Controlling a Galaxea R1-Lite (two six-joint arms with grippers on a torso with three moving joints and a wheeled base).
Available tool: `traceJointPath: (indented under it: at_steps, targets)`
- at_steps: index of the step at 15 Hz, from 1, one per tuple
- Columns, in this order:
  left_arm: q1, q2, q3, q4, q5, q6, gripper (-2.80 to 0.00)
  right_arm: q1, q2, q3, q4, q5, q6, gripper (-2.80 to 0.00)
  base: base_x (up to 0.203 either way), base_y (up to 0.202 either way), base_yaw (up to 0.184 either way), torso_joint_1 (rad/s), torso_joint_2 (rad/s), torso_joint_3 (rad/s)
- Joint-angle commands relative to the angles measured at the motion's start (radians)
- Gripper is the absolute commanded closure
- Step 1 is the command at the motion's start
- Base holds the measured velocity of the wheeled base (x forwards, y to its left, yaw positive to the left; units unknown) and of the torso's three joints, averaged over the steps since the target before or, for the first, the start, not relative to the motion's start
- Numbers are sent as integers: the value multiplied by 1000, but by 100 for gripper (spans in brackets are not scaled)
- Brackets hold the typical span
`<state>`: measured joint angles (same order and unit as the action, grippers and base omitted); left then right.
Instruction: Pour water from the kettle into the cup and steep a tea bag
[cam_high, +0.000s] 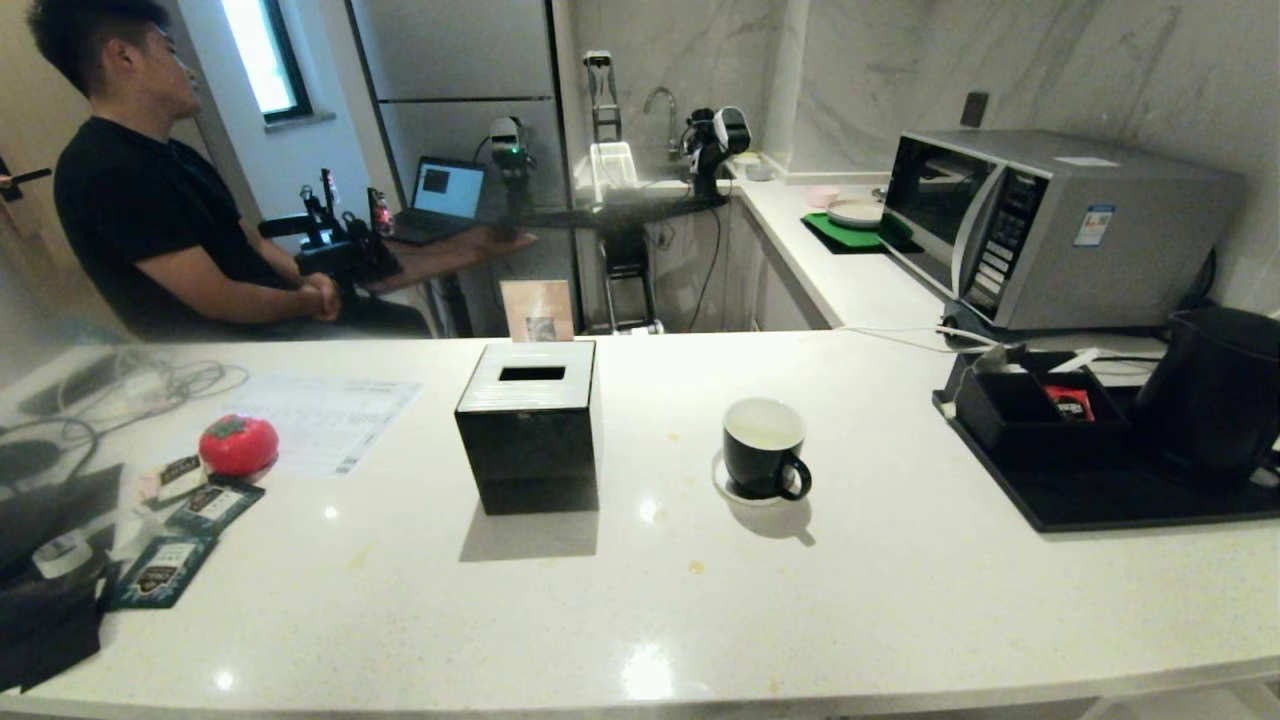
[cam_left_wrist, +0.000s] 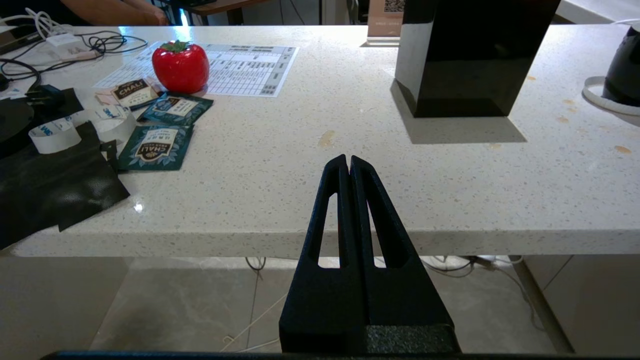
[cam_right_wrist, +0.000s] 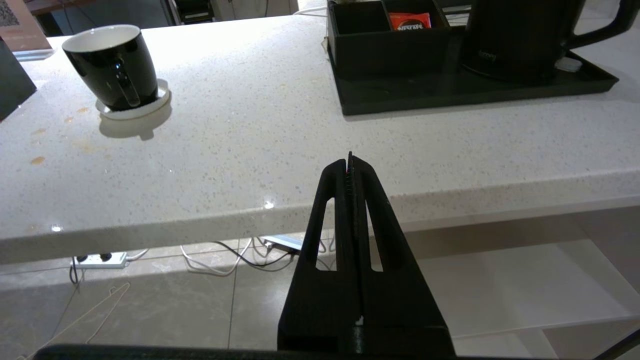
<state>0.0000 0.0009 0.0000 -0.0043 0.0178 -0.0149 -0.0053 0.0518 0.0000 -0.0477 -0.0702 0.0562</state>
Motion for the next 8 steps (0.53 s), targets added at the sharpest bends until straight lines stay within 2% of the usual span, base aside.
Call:
traceJointPath:
  at_steps: [1,5,8]
  targets:
    - [0,1,0,0,1,0,0,6,162,0,-82,-2,2,0,0,0,0,0,0,0]
    - [0,1,0,0,1,0,0,9,534,-34,-355,-2,15,0,0,0,0,0,0,0]
    - [0,1,0,-2,1,0,0,4,808,-188,-469,-3,36,0,0,0,0,0,0,0]
